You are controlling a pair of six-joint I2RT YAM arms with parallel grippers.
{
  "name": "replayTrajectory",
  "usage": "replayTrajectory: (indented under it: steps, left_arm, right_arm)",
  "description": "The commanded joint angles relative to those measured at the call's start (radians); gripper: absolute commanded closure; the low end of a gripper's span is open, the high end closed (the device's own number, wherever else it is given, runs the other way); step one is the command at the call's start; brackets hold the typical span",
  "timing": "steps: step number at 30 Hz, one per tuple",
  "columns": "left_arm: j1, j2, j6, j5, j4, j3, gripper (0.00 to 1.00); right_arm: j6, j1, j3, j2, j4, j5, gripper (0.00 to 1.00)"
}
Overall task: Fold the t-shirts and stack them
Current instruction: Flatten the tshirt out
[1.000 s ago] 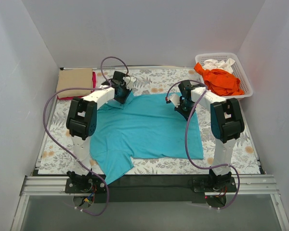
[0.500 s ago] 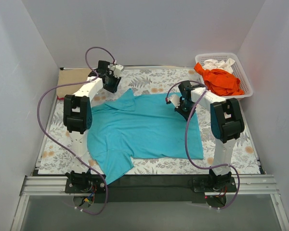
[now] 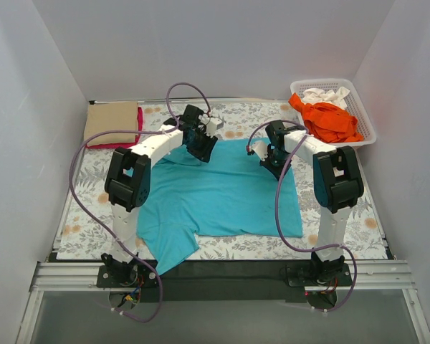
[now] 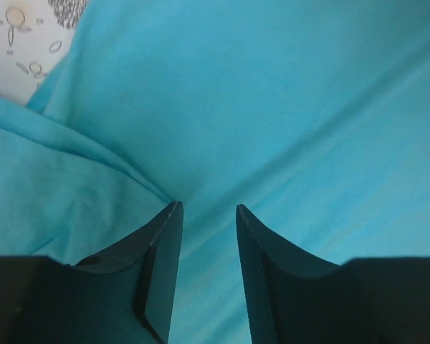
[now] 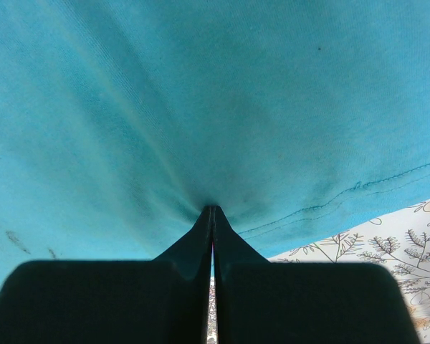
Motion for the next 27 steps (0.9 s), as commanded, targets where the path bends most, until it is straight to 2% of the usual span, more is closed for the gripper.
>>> replayTrajectory:
  steps: [1, 9, 15, 22, 24, 27]
  left_arm:
    - [0.014, 0.013, -0.069, -0.071, -0.011, 0.000, 0.65]
    - [0.011, 0.055, -0.070, -0.180, 0.006, -0.013, 0.64]
    - [0.009, 0.070, -0.061, -0.178, 0.006, -0.023, 0.67]
    - [0.029, 0.050, -0.053, -0.224, 0.035, -0.041, 0.85]
    - [0.048, 0.039, -0.044, -0.226, 0.027, -0.018, 0.98]
    - [0.098, 0.033, -0.001, -0.246, 0.024, 0.029, 1.00]
  right_arm:
    - [0.001, -0.002, 0.006, -0.023, -0.016, -0.015, 0.99]
    - [0.001, -0.002, 0.003, -0.021, -0.014, -0.016, 0.99]
    - [-0.002, -0.002, 0.000, -0.020, -0.013, -0.012, 0.99]
    - [-0.007, -0.003, -0.002, -0.015, -0.011, -0.007, 0.99]
    - [-0.008, -0.003, -0.002, -0.015, -0.010, -0.009, 0.99]
    - [-0.008, -0.003, -0.005, -0.013, -0.008, -0.010, 0.99]
